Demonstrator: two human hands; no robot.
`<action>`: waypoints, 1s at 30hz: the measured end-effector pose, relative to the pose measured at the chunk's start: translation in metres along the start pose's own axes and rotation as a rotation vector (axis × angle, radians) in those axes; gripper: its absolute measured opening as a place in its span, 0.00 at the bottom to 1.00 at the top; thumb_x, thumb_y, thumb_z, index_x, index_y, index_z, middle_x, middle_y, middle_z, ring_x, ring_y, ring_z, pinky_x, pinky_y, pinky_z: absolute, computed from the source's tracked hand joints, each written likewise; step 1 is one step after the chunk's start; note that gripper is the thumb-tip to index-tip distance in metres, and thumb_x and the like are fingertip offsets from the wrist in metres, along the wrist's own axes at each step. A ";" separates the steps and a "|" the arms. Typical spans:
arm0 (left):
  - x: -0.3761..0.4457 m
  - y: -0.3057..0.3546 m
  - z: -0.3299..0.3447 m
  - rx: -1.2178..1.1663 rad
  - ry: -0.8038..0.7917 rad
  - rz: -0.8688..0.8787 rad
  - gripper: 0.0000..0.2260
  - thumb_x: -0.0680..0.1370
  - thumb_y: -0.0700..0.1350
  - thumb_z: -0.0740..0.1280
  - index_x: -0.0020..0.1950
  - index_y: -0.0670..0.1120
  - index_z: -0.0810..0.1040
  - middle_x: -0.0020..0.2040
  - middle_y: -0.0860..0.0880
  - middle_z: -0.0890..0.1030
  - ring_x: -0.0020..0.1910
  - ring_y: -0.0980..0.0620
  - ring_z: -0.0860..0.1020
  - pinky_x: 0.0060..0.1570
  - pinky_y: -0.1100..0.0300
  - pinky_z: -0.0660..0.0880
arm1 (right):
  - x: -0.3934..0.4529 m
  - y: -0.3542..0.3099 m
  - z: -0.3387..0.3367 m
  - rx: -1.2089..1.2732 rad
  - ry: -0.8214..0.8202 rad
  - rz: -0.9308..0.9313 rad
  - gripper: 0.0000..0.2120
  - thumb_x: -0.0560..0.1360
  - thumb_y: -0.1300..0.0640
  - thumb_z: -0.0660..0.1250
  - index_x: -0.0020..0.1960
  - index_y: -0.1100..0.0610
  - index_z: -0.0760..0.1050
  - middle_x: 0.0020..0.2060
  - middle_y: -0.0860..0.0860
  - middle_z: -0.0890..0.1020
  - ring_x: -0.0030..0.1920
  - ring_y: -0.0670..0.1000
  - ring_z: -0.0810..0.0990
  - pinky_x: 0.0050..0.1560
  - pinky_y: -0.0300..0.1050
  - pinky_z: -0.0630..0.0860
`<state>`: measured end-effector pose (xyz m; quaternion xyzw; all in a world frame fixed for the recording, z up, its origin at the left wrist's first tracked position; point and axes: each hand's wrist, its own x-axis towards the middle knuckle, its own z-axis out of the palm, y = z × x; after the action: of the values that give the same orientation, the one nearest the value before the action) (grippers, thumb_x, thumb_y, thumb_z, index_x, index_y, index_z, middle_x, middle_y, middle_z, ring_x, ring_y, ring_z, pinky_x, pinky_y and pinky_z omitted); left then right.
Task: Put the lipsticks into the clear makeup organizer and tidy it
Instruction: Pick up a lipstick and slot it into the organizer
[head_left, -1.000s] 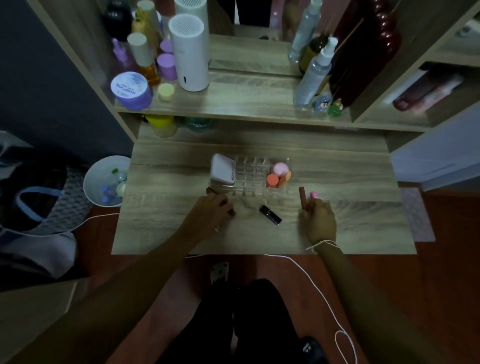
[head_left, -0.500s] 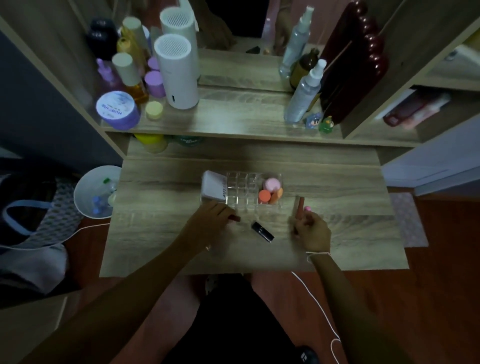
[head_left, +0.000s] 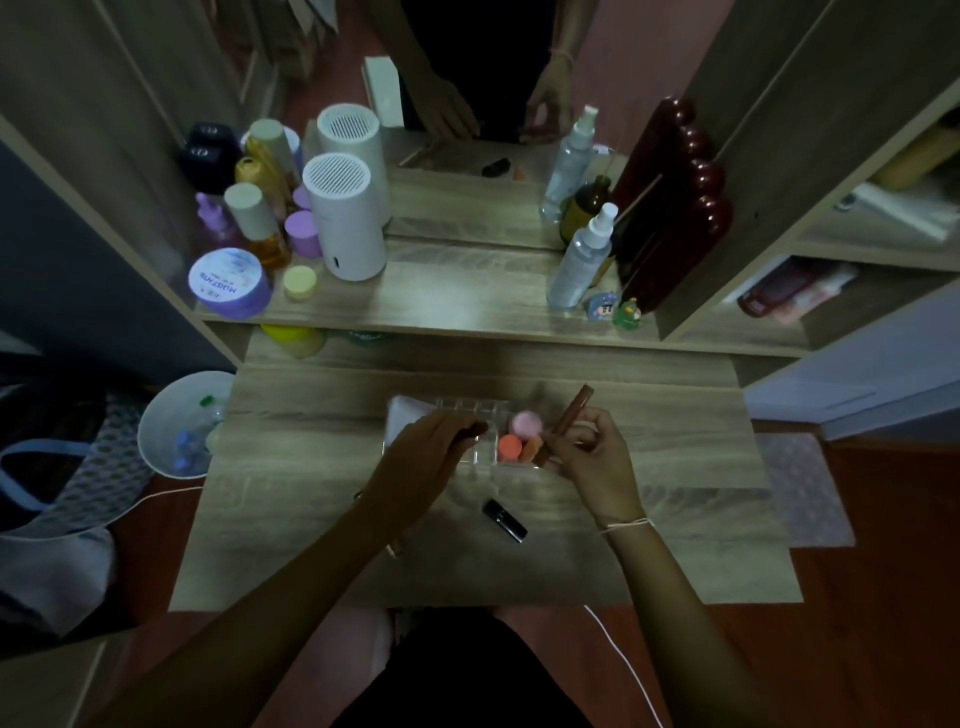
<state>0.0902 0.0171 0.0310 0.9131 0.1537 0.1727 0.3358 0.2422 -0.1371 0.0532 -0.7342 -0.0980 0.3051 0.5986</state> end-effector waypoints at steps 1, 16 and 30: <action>0.002 0.000 -0.001 0.016 0.004 0.004 0.09 0.78 0.37 0.65 0.57 0.39 0.77 0.49 0.39 0.81 0.44 0.46 0.81 0.44 0.60 0.75 | 0.003 -0.003 0.002 0.019 -0.025 -0.008 0.15 0.69 0.69 0.72 0.47 0.55 0.71 0.27 0.44 0.82 0.31 0.41 0.81 0.30 0.34 0.78; 0.032 -0.030 -0.024 0.067 -0.125 -0.297 0.19 0.77 0.40 0.62 0.69 0.47 0.71 0.55 0.43 0.77 0.49 0.44 0.77 0.46 0.55 0.73 | 0.034 -0.010 0.044 -0.497 -0.179 -0.311 0.34 0.71 0.62 0.71 0.69 0.41 0.62 0.54 0.46 0.81 0.43 0.39 0.82 0.44 0.32 0.79; 0.035 -0.046 -0.027 -0.016 -0.123 -0.303 0.10 0.71 0.33 0.67 0.51 0.42 0.80 0.49 0.44 0.81 0.47 0.49 0.78 0.44 0.62 0.70 | 0.054 0.005 0.060 -0.720 -0.247 -0.350 0.24 0.78 0.56 0.62 0.73 0.50 0.62 0.63 0.55 0.78 0.60 0.53 0.77 0.63 0.51 0.75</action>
<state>0.1030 0.0800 0.0268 0.8856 0.2674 0.0652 0.3742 0.2499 -0.0614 0.0252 -0.8266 -0.3930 0.2308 0.3301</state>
